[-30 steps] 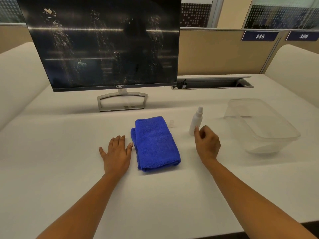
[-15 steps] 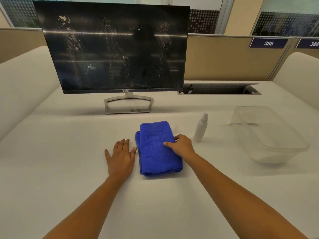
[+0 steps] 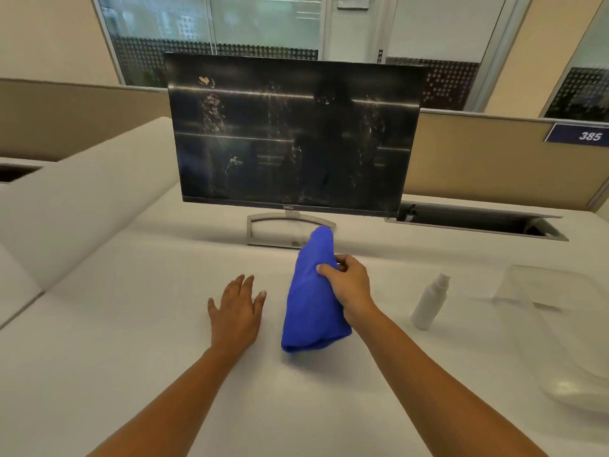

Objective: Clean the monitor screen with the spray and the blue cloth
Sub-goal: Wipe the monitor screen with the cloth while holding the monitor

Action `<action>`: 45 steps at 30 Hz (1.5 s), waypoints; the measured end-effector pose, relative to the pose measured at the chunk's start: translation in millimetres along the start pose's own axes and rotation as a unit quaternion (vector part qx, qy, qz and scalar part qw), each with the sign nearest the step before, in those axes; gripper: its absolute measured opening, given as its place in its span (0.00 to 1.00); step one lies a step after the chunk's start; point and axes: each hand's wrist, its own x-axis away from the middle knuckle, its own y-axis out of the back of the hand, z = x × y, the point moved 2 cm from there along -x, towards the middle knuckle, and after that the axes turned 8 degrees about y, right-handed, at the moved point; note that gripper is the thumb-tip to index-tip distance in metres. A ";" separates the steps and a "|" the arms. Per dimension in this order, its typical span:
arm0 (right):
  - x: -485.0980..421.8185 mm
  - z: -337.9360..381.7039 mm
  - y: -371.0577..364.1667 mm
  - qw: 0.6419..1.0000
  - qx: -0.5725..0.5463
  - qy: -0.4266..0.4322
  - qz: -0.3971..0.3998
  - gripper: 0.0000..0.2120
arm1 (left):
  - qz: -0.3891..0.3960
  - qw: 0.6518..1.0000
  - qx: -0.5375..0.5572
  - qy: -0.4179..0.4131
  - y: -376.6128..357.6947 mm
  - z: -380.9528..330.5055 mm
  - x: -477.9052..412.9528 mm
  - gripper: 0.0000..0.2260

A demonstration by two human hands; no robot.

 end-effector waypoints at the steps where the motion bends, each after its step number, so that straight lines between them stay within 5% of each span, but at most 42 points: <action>1: -4.4 8.3 -8.5 1.000 -0.014 0.015 -0.012 0.11 | -0.009 1.000 -0.001 -0.005 8.0 -1.0 -9.0 0.23; 12: -65.2 132.3 -99.4 0.933 -0.118 0.250 -0.229 0.09 | -0.097 0.989 -0.045 -0.101 115.9 -9.6 -145.2 0.23; 19: -118.6 212.4 -184.6 0.849 0.066 0.466 -0.240 0.12 | -0.166 0.975 -0.009 -0.148 165.6 -8.7 -217.8 0.21; 24: -157.4 220.9 -225.0 0.845 0.234 0.452 -0.166 0.14 | -0.217 0.959 0.041 -0.180 197.7 -5.3 -258.2 0.18; 32: -165.0 216.9 -211.8 0.823 0.235 0.495 -0.152 0.10 | -0.313 0.908 0.105 -0.258 252.8 -19.2 -315.4 0.18; 35: -164.9 212.1 -203.7 0.755 0.326 0.537 -0.187 0.11 | -0.325 0.897 0.125 -0.271 269.2 -29.0 -332.7 0.20; 38: -167.2 199.7 -207.2 0.708 0.422 0.506 -0.255 0.19 | -0.296 0.901 0.134 -0.289 278.4 -37.2 -345.3 0.21; 45: -192.1 190.8 -234.1 0.732 0.472 0.418 -0.258 0.36 | -0.194 0.890 0.244 -0.334 280.7 -34.7 -355.7 0.26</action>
